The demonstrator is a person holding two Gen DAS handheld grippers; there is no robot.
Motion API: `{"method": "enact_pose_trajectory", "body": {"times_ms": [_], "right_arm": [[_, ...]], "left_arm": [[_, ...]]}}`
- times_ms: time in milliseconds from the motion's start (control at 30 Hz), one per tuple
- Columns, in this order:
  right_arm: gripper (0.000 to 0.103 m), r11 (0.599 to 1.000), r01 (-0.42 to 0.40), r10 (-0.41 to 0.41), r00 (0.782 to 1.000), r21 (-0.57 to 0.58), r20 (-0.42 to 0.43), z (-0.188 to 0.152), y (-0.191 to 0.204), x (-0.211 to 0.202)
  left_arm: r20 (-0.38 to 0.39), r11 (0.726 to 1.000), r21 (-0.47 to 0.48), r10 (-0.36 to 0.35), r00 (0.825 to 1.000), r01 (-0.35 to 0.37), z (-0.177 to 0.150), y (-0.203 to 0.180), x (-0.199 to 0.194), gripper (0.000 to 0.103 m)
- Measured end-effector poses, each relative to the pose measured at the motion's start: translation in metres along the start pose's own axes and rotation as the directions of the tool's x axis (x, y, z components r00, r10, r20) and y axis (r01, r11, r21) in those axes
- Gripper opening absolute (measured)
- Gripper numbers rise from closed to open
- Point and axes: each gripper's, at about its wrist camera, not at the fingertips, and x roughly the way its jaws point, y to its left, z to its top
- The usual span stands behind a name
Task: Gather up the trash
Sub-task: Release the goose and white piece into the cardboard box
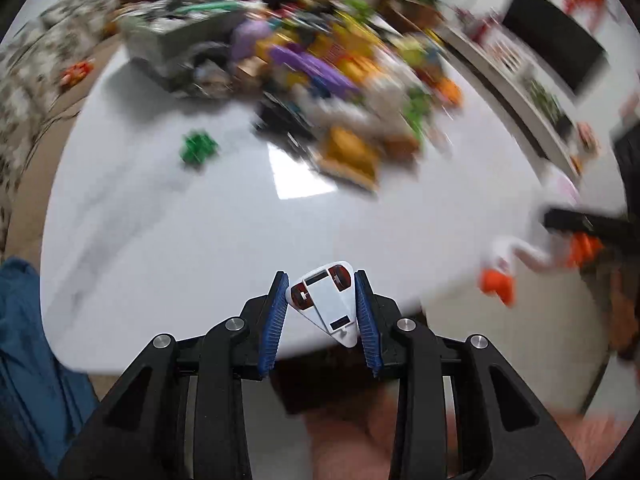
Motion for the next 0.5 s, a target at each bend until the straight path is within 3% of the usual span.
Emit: {"method": "enact_pose_trajectory", "body": {"times_ms": [133, 200, 333, 500], "right_arm": [[0.069, 0.997, 0.076, -0.076, 0.995, -0.008, -0.072, -0.045, -0.008, 0.020], [0.069, 0.994, 0.108, -0.108, 0.988, -0.003, -0.113, -0.066, -0.016, 0.038], [0.069, 0.979, 0.201, -0.190, 0.965, 0.042, -0.182, -0.106, -0.044, 0.089], [0.069, 0.949, 0.311, -0.288, 0.925, 0.057, -0.247, -0.140, -0.080, 0.169]], "left_arm": [[-0.114, 0.995, 0.098, -0.021, 0.993, 0.033, -0.048, -0.020, 0.022, 0.033], [-0.195, 0.991, 0.129, -0.006, 0.981, 0.032, -0.077, -0.024, 0.052, 0.033], [-0.301, 0.997, 0.067, -0.007, 0.953, 0.028, -0.114, -0.017, 0.120, 0.033], [-0.368, 0.999, -0.015, 0.026, 0.929, -0.034, -0.140, -0.007, 0.211, 0.033]]}}
